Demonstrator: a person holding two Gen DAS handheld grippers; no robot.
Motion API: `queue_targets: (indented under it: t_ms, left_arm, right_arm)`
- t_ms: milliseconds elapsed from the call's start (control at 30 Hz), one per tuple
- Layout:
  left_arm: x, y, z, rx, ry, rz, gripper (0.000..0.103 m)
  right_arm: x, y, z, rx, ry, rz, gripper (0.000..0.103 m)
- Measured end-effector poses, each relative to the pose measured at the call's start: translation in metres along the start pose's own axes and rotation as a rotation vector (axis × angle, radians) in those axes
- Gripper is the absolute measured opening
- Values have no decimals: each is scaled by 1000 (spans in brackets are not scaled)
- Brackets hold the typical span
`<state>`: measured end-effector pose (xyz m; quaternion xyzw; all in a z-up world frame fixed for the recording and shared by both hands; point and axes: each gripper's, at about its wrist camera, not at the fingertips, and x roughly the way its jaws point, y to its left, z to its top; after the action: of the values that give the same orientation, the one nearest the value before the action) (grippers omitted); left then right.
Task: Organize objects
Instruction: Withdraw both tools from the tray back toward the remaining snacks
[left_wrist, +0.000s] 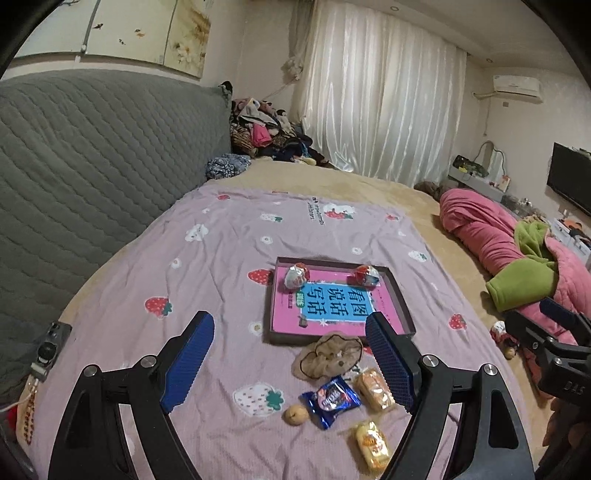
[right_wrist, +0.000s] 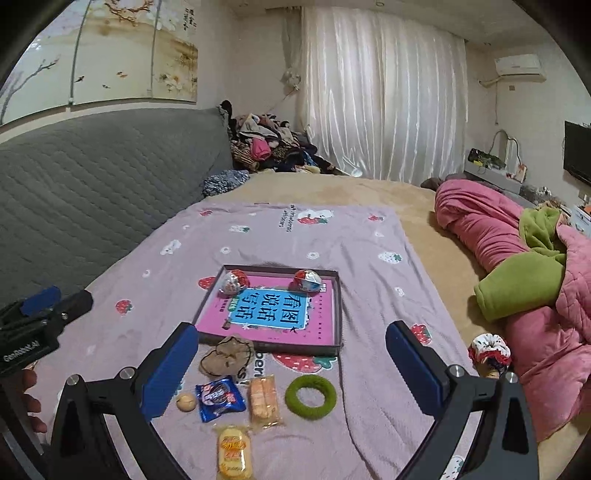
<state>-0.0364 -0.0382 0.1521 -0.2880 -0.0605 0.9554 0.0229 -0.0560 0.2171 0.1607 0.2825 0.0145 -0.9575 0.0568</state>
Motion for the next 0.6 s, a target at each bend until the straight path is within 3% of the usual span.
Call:
queue_targets:
  t_ms: [600]
  left_arm:
    - [-29,-12,-29,40,18,-3,85]
  right_arm:
    - [-48,1,-30,7,-38,24,103]
